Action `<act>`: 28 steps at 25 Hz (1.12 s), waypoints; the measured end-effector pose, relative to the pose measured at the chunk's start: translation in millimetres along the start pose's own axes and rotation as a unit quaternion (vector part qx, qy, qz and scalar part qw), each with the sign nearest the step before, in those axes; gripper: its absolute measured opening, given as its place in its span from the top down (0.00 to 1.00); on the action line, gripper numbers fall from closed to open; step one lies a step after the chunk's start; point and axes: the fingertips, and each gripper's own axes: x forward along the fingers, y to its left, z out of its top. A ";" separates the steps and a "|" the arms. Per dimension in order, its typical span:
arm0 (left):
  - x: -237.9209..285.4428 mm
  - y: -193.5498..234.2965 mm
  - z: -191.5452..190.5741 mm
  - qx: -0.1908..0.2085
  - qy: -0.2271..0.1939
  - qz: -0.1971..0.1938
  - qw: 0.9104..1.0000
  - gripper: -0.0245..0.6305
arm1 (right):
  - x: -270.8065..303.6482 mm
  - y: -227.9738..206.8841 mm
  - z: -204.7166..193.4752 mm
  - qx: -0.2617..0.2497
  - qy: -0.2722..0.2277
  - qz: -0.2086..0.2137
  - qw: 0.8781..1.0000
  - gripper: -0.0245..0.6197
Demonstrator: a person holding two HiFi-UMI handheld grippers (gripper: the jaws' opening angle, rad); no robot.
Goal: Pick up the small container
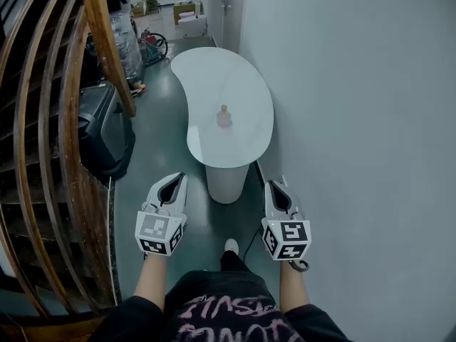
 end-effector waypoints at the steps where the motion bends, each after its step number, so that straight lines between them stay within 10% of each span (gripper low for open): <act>1: -0.3 0.3 0.3 0.000 -0.001 0.001 1.000 0.96 | -0.1 0.2 -0.1 0.000 0.000 0.000 1.000 0.95; 28: -6.6 0.4 -9.8 -0.016 0.000 -0.012 1.000 0.96 | -4.0 8.9 -3.5 -0.012 0.003 -0.012 1.000 0.95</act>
